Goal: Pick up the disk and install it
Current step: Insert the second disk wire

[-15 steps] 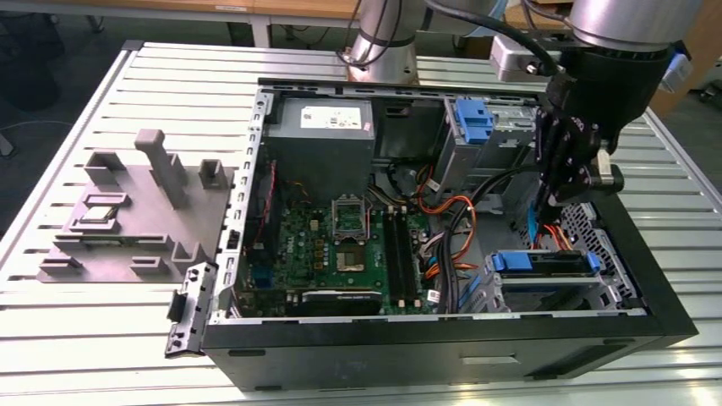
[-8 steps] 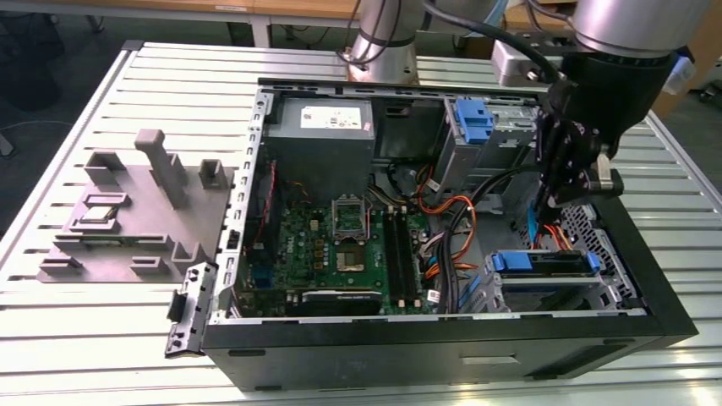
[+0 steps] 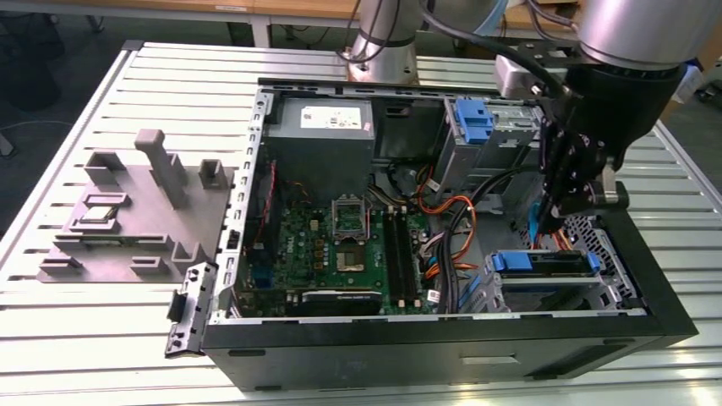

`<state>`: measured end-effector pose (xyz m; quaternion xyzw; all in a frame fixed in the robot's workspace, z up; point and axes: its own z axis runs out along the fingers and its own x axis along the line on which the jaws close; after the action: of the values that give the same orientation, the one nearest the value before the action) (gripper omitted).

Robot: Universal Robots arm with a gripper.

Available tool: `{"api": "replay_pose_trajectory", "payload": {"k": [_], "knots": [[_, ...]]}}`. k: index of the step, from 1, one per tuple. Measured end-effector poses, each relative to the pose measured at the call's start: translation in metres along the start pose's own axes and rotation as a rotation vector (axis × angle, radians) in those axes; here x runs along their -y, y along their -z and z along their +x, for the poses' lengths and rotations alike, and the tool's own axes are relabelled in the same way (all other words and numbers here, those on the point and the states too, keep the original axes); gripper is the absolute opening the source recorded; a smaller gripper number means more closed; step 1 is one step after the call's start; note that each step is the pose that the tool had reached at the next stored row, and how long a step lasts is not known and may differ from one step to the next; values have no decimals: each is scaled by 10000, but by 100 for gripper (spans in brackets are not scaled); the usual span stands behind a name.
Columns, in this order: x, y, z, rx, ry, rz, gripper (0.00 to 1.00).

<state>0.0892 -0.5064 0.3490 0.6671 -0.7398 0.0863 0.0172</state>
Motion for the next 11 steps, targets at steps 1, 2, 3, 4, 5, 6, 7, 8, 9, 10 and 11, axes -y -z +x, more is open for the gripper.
{"api": "replay_pose_trajectory", "payload": {"k": [1, 2, 3, 4, 5, 6, 7, 8, 9, 10, 11], "knots": [[-1, -3, 15, 9, 4, 13, 16], [-4, -5, 27, 23, 6, 30, 16], [-6, -6, 36, 51, 6, 50, 16], [-8, -8, 43, 89, 4, 72, 16], [-11, -10, 51, 133, 0, 94, 16], [-14, -12, 58, 185, -6, 117, 16], [-17, -14, 65, 240, -12, 141, 16], [-21, -16, 72, 300, -21, 164, 16], [-24, -19, 78, 370, -30, 184, 16], [-29, -21, 84, 456, -42, 201, 16], [-32, -23, 90, 551, -54, 212, 16]]}}
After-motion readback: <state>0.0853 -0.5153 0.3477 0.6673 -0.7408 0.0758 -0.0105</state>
